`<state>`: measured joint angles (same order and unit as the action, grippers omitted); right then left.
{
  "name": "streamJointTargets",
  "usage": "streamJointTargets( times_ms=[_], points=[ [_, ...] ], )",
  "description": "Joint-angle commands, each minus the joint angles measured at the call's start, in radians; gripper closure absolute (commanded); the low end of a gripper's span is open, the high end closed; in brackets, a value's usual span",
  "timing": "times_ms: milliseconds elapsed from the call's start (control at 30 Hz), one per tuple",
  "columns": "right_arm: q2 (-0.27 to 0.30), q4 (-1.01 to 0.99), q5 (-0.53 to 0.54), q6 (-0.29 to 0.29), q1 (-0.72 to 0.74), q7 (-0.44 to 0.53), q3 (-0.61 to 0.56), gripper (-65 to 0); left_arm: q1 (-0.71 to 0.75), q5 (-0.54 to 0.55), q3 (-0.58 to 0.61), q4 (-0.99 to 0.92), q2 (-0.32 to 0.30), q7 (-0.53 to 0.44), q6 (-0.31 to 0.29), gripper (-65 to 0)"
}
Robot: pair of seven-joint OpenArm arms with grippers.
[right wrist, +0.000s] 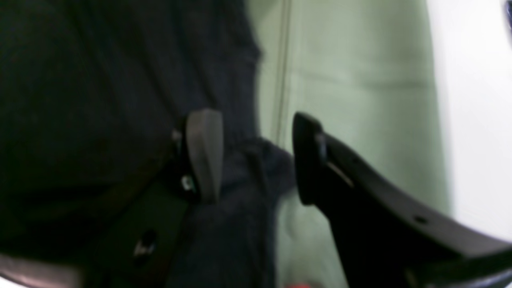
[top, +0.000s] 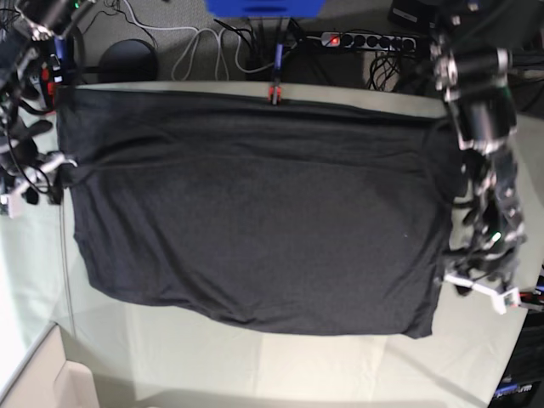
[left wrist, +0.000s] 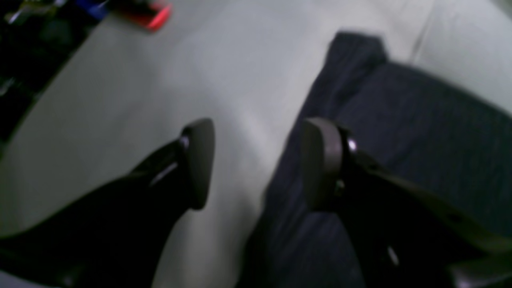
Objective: Layout the t-shirt on the table in an organized manner, then fold the t-shirt properly
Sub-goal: 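Release and reach both grippers to the middle of the shirt's sides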
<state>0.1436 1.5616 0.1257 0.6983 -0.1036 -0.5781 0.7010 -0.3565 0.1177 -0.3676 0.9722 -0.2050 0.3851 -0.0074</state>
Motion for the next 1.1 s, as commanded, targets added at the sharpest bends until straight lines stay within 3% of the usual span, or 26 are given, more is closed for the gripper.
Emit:
streamJointTargets(
  times_ms=[0,200,367,900,1067],
  points=[
    [0.02,-0.002,-0.019,0.0,0.026,0.022,0.007,-29.4,-0.042,-0.003,0.02,-0.052,-0.012,-0.071,0.001,-33.8],
    [0.015,-0.189,-0.255,0.0,0.189,0.031,0.009,-29.4,-0.194,-0.003,0.218,-0.453,-0.026,-0.39,0.001,-33.8],
    [0.018,-0.296,-0.344,0.0,0.287,0.033,0.013,-29.4,-0.264,-0.003,0.279,-0.661,-0.026,-0.547,0.001,-33.8],
    [0.02,-0.473,-0.373,0.0,0.45,0.039,0.009,-29.4,-0.215,-0.013,0.287,-0.701,-0.041,-0.568,0.001,-33.7],
    [0.02,-0.576,-0.416,0.0,0.466,0.175,0.009,-29.4,-0.184,-0.014,0.289,-0.701,-0.037,-0.568,0.001,-33.6]
  ],
)
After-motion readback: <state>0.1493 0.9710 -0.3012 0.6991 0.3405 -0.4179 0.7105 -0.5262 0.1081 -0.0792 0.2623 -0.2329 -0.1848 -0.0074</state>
